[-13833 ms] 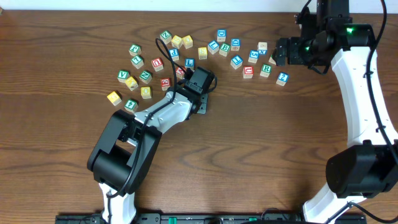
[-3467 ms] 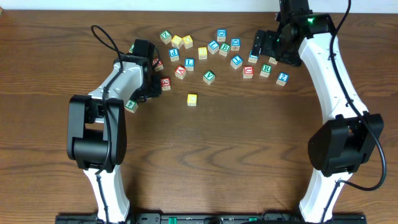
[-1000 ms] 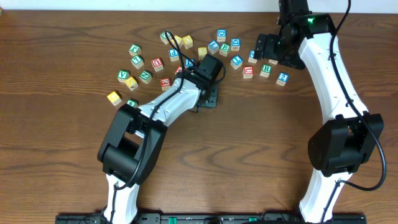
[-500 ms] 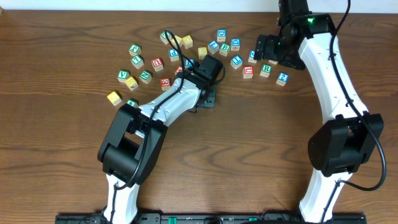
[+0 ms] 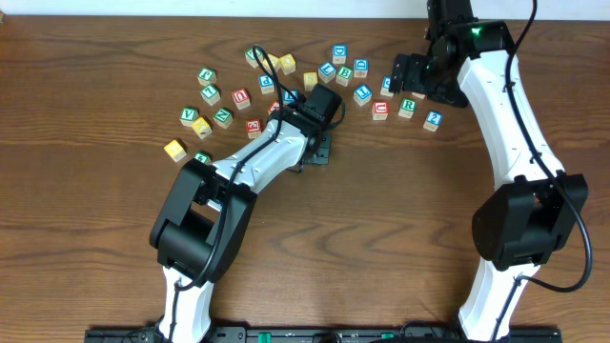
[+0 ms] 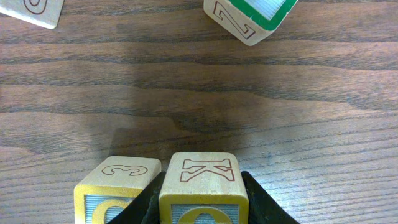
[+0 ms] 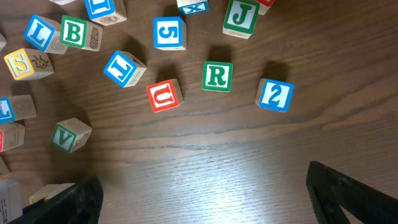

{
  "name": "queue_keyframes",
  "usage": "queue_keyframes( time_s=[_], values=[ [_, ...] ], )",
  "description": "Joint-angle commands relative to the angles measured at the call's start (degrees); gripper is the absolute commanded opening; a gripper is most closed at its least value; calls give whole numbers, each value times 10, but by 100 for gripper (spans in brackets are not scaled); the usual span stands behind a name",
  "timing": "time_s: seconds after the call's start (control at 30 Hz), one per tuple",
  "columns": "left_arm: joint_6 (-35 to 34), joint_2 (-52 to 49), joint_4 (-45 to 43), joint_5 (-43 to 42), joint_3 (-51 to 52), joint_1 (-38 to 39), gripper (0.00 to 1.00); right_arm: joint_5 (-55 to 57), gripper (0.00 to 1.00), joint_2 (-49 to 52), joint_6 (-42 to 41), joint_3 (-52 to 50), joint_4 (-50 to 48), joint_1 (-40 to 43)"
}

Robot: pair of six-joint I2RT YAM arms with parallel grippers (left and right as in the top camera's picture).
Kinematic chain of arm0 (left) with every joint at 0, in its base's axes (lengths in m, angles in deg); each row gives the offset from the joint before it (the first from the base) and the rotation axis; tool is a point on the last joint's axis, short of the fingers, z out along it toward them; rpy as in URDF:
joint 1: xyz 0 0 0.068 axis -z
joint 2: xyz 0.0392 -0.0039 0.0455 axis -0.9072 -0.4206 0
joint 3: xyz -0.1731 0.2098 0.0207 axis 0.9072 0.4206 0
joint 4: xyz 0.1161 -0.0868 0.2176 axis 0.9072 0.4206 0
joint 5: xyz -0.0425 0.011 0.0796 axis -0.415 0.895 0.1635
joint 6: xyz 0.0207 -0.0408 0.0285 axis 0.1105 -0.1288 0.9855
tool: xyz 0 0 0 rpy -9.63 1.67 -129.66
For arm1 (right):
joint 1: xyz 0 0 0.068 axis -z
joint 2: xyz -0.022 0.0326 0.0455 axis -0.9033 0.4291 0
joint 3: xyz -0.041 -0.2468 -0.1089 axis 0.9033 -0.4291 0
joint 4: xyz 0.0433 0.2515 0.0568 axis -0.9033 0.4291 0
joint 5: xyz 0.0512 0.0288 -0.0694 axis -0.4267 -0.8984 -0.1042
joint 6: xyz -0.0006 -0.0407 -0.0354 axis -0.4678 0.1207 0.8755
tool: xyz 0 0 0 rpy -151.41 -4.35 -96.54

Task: Spell out CORL
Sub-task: 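Lower the O block right of the C block and open left gripper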

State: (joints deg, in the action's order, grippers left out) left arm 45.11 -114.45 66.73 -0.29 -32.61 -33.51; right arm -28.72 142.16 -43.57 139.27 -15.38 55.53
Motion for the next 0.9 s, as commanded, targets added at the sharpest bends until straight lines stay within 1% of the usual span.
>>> queue_keyframes(
  time_s=[0.0,0.03,0.07,0.1,0.77,0.87],
  values=[
    [-3,-7,2,13,3,-1,32,5,99,3,5,7,1,-4],
    [-3,-7,2,13,3,-1,33,5,99,3,5,7,1,-3],
    [-3,-7,2,13,3,-1,38,5,99,3,5,7,1,-4],
    [-3,-7,2,13,3,-1,38,5,99,3,5,7,1,-4],
    [-3,10,4,13,-9,-2,39,5,99,3,5,7,1,-4],
    [-17,14,16,13,-9,-2,39,7,99,3,5,7,3,-3]
  ],
)
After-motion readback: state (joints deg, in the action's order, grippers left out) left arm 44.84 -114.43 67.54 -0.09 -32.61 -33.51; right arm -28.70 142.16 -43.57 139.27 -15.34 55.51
